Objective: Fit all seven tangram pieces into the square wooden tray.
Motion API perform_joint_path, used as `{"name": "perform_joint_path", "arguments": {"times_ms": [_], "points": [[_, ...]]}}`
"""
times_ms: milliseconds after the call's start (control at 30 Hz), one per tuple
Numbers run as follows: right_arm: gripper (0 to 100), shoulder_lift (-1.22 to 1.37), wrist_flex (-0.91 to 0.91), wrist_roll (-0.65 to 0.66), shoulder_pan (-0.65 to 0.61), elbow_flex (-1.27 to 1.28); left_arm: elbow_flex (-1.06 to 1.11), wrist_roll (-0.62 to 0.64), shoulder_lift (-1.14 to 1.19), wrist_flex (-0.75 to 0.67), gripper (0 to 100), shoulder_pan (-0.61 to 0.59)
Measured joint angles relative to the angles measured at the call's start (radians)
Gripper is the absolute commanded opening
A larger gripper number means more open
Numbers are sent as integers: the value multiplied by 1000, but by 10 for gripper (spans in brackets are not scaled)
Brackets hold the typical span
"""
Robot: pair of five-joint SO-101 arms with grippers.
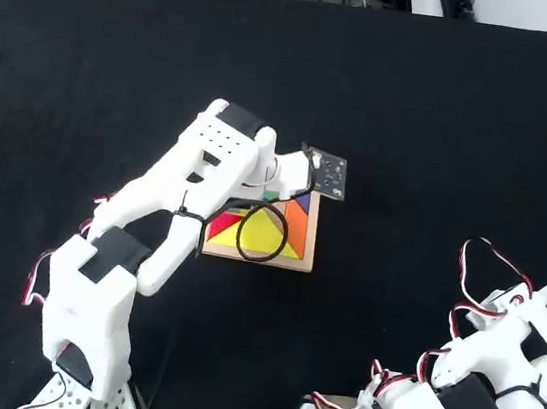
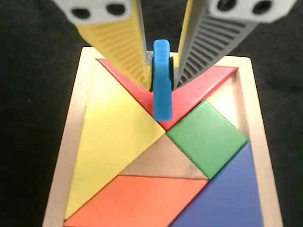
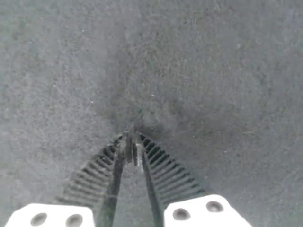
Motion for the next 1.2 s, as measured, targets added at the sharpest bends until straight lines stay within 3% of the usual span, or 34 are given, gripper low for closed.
{"name": "perform_joint_path", "arguments": {"times_ms": [300, 533, 1200], "points": [[12, 0, 0, 0, 0, 0, 0, -2, 0, -9, 48, -9], [12, 0, 0, 6, 0, 0, -25, 32, 0, -25, 314, -15], [12, 0, 0, 6, 0, 0, -25, 12, 0, -222, 278, -97]]}}
